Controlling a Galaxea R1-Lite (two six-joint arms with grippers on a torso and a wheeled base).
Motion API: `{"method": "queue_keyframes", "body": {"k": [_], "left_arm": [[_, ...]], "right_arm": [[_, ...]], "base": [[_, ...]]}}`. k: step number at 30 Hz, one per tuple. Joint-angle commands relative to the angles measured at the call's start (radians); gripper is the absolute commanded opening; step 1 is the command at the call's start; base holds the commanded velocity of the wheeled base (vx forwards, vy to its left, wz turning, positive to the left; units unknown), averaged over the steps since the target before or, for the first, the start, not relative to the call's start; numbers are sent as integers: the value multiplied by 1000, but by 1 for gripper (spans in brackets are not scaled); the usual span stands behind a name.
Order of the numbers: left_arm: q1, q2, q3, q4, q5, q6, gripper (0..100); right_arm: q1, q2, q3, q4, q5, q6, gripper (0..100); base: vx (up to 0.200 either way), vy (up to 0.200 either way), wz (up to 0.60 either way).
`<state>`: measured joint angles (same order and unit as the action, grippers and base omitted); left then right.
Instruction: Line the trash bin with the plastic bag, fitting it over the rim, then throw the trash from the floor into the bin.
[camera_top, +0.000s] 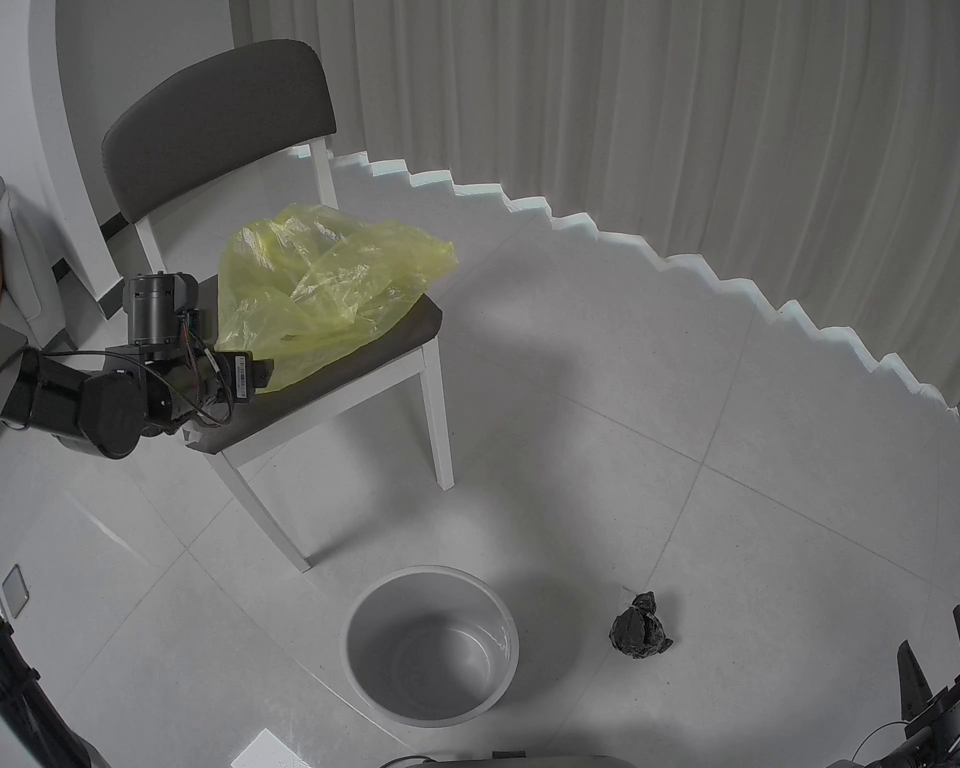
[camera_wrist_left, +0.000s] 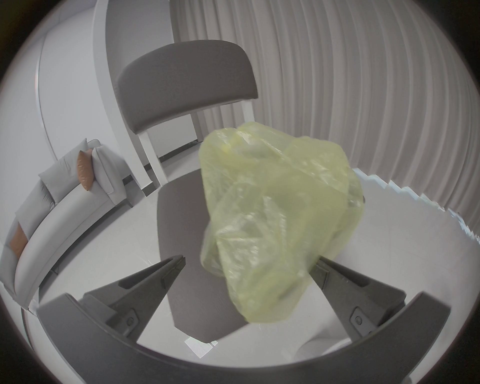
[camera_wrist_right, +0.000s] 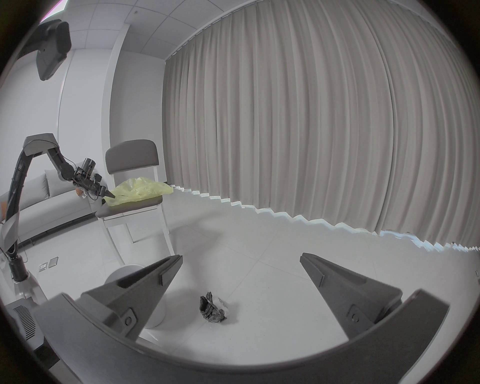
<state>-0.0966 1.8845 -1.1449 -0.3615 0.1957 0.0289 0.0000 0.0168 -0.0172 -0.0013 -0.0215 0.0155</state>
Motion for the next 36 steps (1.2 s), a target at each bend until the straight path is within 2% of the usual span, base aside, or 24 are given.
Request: {"method": "queue_keyframes", "body": {"k": [1,15,19,25,36], "left_arm": [[43,22,-39,1,-6,-1,100],[48,5,-62,6,-13,-20,100],[80,19,-76,4,-15,-18,100],[113,25,-76,6,-56,-17,100],[118,56,-87,-1,-82,-18,100]], "right_arm": [[0,-15,17,0,0,0,100],[0,-15,17,0,0,0,100],[0,-15,17,0,0,0,100],[0,-15,17,0,0,0,100],[0,-15,17,0,-2,1,100]], "base": [[0,0,0],[0,0,0],[0,0,0],[0,0,0],[0,0,0]]}}
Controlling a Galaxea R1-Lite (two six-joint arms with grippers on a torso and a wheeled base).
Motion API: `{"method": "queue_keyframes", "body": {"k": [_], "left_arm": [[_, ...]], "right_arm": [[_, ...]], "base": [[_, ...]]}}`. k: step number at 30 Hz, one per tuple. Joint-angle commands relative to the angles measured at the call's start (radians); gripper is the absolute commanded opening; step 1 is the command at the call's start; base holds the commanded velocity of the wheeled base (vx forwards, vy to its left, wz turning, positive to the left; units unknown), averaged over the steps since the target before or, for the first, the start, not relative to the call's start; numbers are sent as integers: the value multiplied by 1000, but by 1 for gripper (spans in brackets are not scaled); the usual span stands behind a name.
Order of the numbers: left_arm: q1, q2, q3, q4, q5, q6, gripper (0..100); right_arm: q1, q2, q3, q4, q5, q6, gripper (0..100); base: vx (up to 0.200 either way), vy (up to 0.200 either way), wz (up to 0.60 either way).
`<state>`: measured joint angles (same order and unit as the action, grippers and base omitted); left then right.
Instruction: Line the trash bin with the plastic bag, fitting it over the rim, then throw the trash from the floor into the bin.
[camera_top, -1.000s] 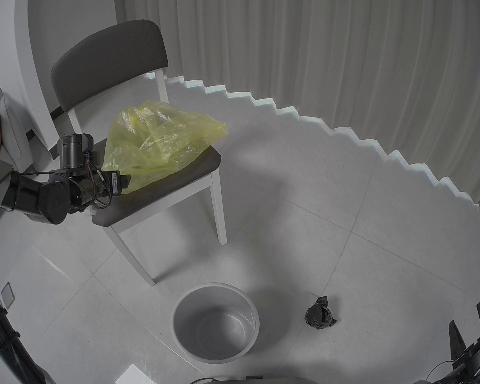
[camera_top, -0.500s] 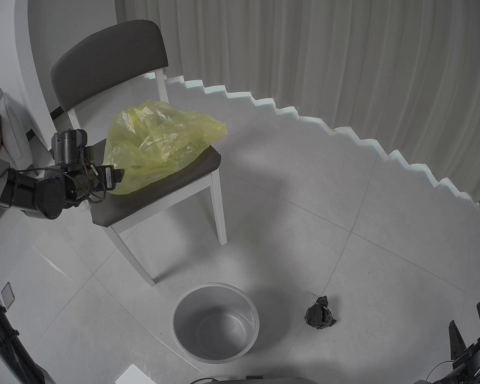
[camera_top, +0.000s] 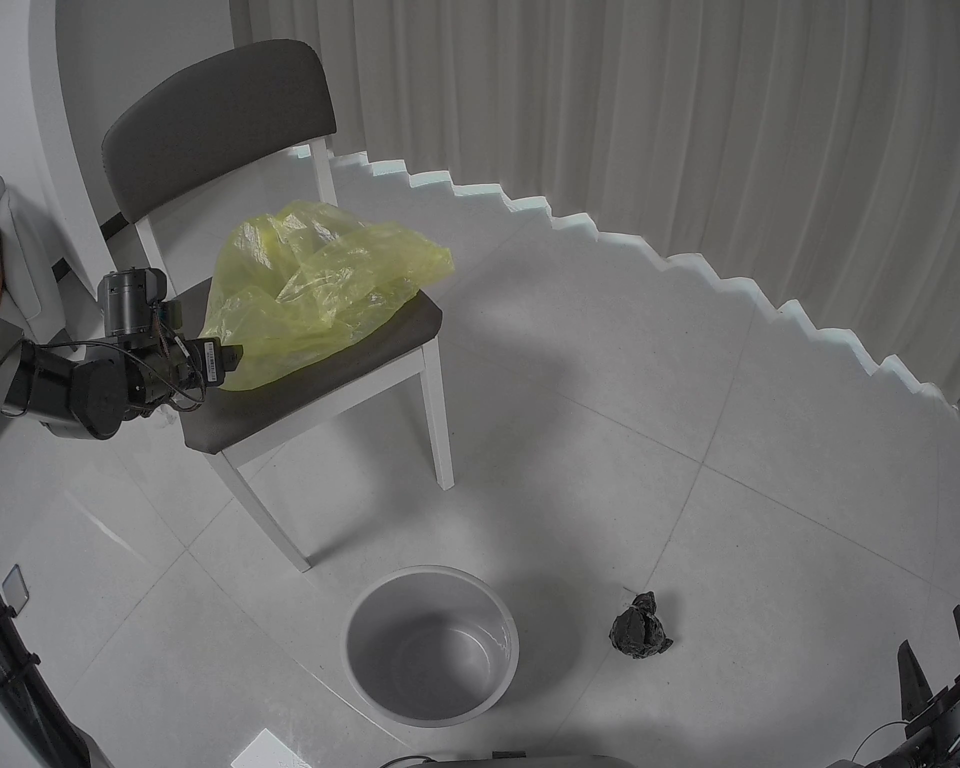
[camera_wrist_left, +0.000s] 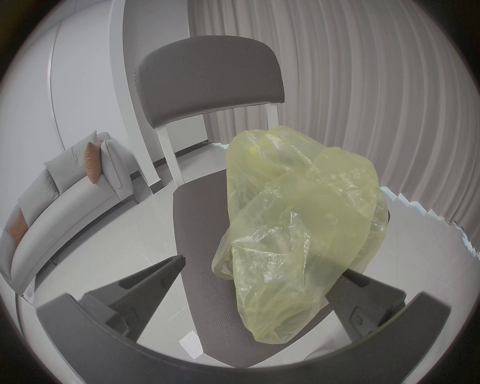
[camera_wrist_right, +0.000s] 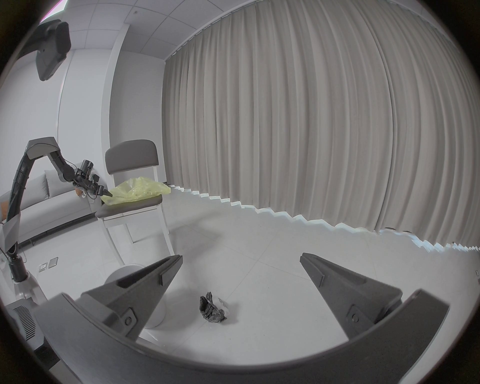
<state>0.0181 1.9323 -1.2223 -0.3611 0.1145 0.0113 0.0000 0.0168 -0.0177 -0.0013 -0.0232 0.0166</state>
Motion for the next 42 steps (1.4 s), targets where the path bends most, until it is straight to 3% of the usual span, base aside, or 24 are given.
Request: {"method": "queue_keyframes", "body": {"k": [1,6,7,20,28,30,32,36,38,42], "left_arm": [[8,11,-13,-1,-2,1,100],[31,25,-25,-2,-6,-1,100],[36,27,-29,-2,-6,-2,0],[42,-12,-32,-4,-96,-50,0],[26,-164,44,8,-139,-50,0],[13,-220,69,11,-162,-50,0],[-7,-274,89,17,-182,-50,0],[-56,-380,106,31,-219,-51,0],[-102,-470,93,86,-236,-50,0],[-184,-601,20,241,-318,-50,0]], "right_arm": [[0,-15,18,0,0,0,100],[0,-15,18,0,0,0,100],[0,-15,18,0,0,0,100],[0,-15,16,1,0,-3,100],[0,-15,-4,-60,9,-12,100],[0,-12,-79,-118,63,2,100],[-5,18,-159,-82,132,5,100],[-6,106,-283,14,197,0,100],[-6,204,-355,33,273,-4,100],[-6,342,-459,38,350,2,100]], "base": [[0,0,0],[0,0,0],[0,0,0],[0,0,0],[0,0,0],[0,0,0],[0,0,0],[0,0,0],[0,0,0],[0,0,0]]}}
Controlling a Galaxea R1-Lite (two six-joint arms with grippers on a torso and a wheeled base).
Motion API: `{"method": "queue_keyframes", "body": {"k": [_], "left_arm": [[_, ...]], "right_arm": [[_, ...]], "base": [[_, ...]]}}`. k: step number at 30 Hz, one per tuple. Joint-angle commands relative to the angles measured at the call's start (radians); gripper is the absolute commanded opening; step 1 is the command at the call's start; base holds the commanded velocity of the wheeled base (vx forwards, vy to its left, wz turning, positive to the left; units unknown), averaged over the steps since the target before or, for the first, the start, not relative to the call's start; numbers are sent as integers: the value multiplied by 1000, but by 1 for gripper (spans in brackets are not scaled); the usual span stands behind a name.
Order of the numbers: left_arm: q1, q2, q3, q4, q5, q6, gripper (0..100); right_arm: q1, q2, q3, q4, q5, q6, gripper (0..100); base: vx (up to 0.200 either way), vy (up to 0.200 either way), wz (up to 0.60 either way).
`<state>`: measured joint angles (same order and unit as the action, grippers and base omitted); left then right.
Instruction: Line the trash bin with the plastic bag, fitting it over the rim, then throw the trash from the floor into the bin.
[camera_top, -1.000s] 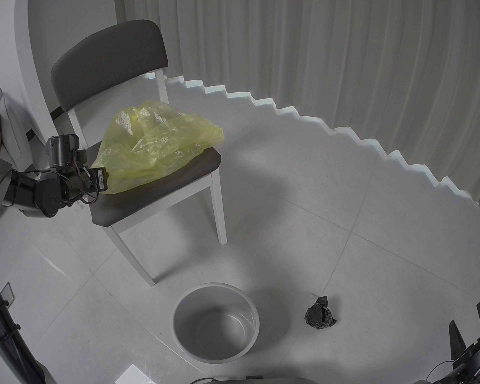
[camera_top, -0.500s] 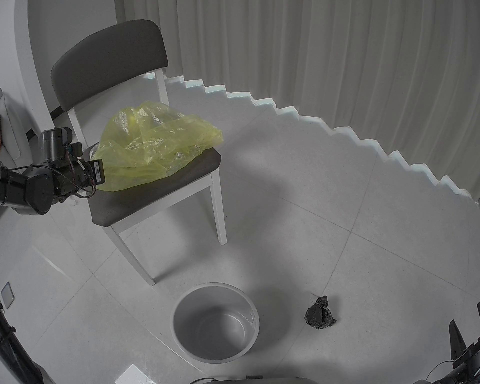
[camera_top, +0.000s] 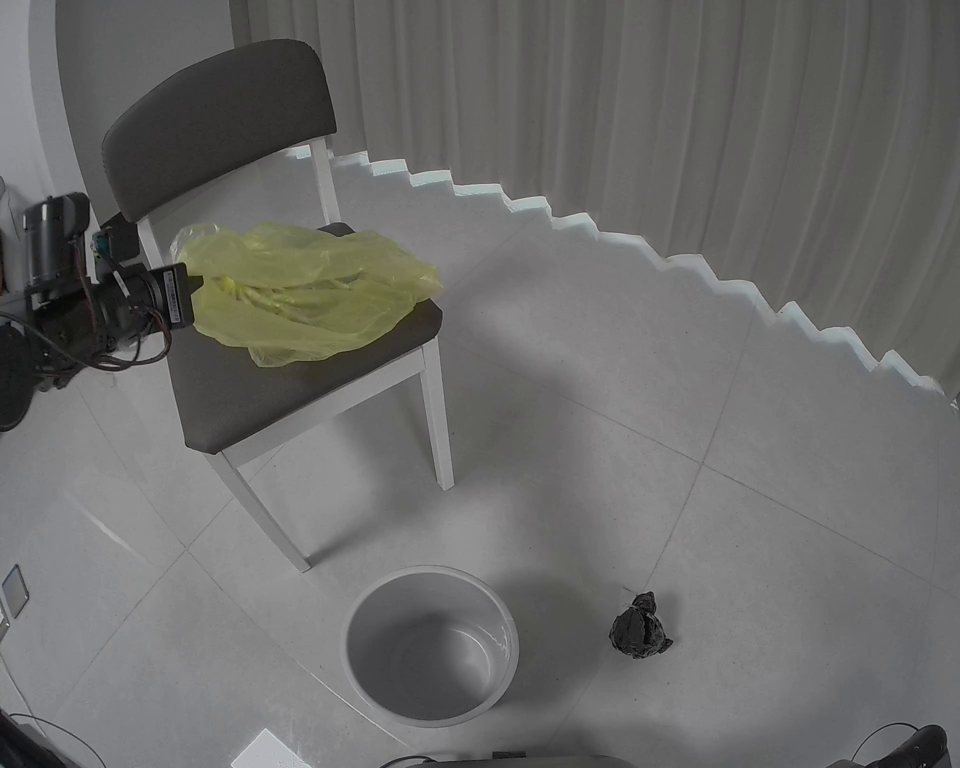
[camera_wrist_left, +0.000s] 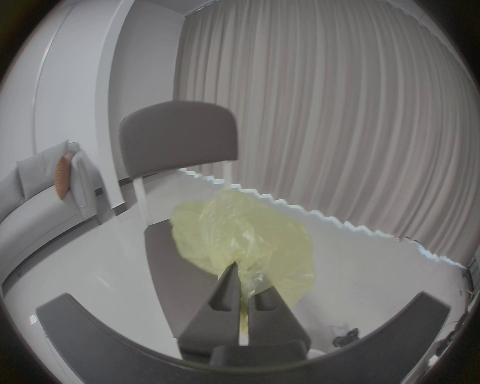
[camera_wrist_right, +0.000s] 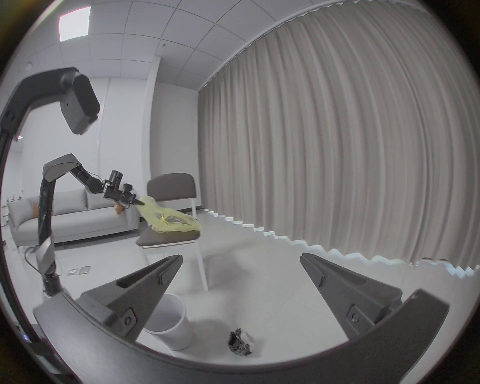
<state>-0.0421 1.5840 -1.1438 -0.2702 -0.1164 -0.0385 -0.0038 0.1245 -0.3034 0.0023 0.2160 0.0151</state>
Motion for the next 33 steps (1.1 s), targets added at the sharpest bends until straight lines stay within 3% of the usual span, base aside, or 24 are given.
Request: {"method": "queue_keyframes", "body": {"k": [1,5,13,16,22,33], "left_arm": [[-134,-265,-70,172,-98,0,0],[-274,-349,-183,376,-170,19,0],[-533,-355,-367,623,-174,137,0],[-610,-352,-373,680,-170,163,0],[-683,-348,-289,680,-178,187,0],[-725,-377,-165,651,-213,243,0]], "right_arm": [[-2,250,-183,34,120,3,100],[7,411,-286,36,172,6,100],[51,666,-422,27,210,32,100],[76,738,-465,16,210,72,100],[100,873,-513,-38,214,149,100],[159,1040,-539,-94,214,158,100]], "base": [[0,0,0],[0,0,0],[0,0,0],[0,0,0],[0,0,0],[0,0,0]]}}
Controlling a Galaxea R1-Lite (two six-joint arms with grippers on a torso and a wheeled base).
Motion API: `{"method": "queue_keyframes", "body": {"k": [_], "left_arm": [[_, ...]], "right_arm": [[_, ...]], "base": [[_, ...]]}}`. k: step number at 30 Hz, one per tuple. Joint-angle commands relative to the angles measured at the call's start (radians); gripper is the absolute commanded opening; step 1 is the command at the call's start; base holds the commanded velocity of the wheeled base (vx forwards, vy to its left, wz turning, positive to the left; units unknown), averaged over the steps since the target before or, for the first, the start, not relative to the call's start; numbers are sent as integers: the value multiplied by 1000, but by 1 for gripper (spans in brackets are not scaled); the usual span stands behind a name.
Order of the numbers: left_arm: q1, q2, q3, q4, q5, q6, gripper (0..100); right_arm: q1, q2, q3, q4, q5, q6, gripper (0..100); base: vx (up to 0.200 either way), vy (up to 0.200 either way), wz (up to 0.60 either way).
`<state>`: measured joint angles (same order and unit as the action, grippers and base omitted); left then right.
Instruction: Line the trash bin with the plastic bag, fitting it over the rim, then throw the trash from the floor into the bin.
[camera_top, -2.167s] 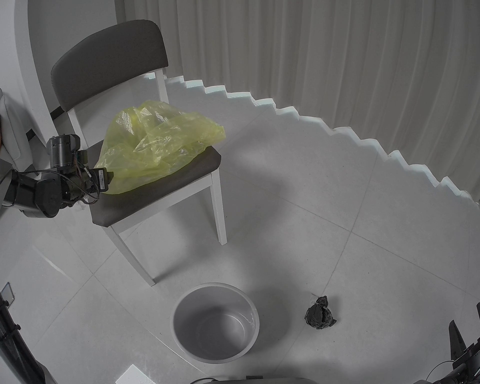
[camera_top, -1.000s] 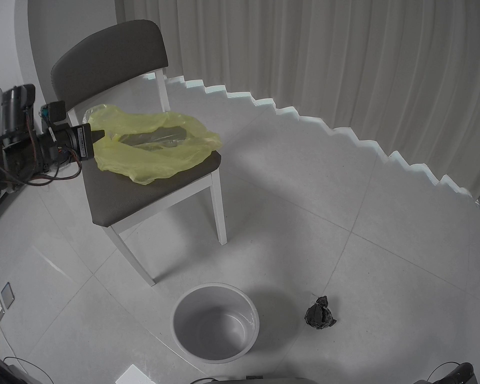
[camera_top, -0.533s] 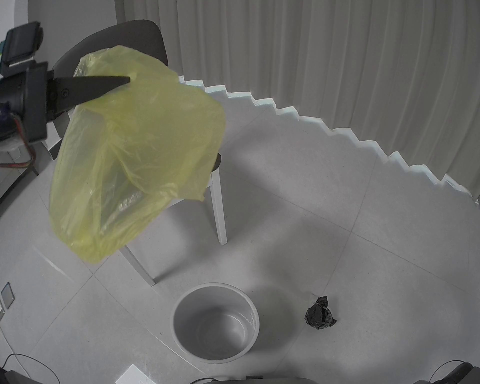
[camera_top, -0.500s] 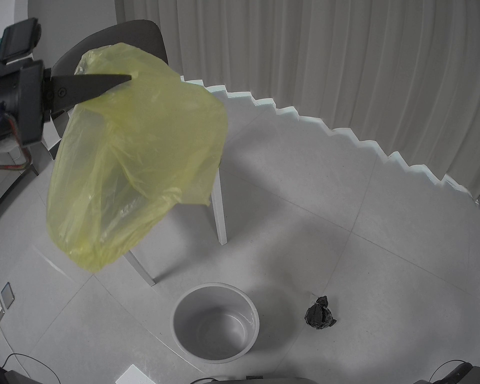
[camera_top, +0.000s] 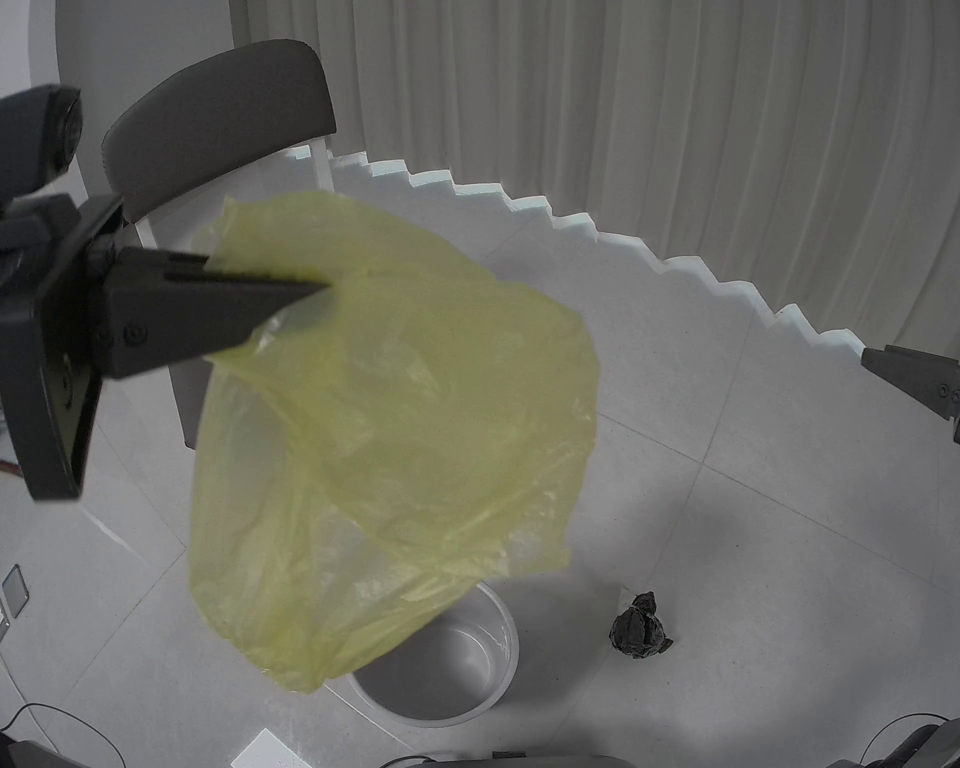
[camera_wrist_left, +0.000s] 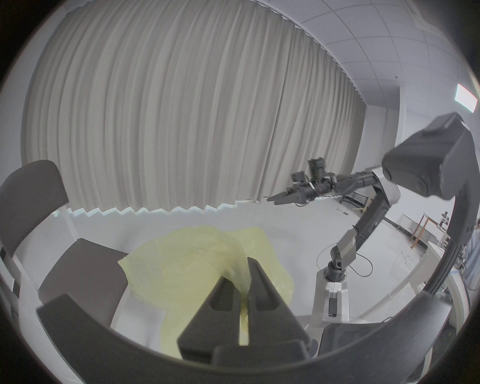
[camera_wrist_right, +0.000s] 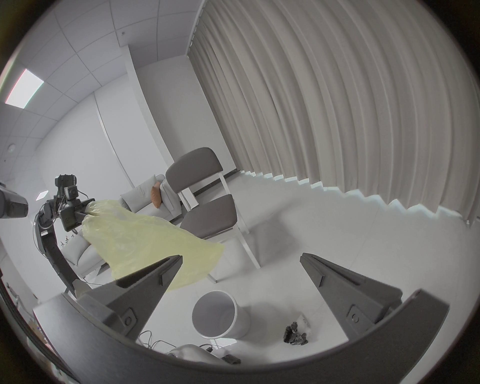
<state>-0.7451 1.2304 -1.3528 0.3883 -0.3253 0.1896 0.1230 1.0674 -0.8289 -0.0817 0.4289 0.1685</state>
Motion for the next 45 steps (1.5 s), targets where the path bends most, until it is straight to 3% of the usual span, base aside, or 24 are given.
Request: {"method": "queue_keyframes", "body": {"k": [1,7,14,23,27,35,45], "left_arm": [[-23,-39,57,-8,-9,28,0],[-26,-48,58,-9,-38,33,0],[-26,-46,66,-9,-41,48,0],[-14,-45,101,-91,-40,48,0],[0,-45,104,-105,-40,48,0],[9,-39,96,-131,-40,47,0],[10,-42,66,-131,-37,47,0]], "right_arm": [[52,128,-16,-23,-2,14,100],[109,255,-21,-116,-12,34,100],[110,342,-32,-178,-12,32,100],[130,292,71,-174,-6,31,100],[162,229,136,-171,-6,34,100],[339,120,264,-173,-13,89,100],[394,152,321,-179,-13,97,100]], "base": [[0,0,0],[0,0,0],[0,0,0],[0,0,0],[0,0,0],[0,0,0],[0,0,0]]}}
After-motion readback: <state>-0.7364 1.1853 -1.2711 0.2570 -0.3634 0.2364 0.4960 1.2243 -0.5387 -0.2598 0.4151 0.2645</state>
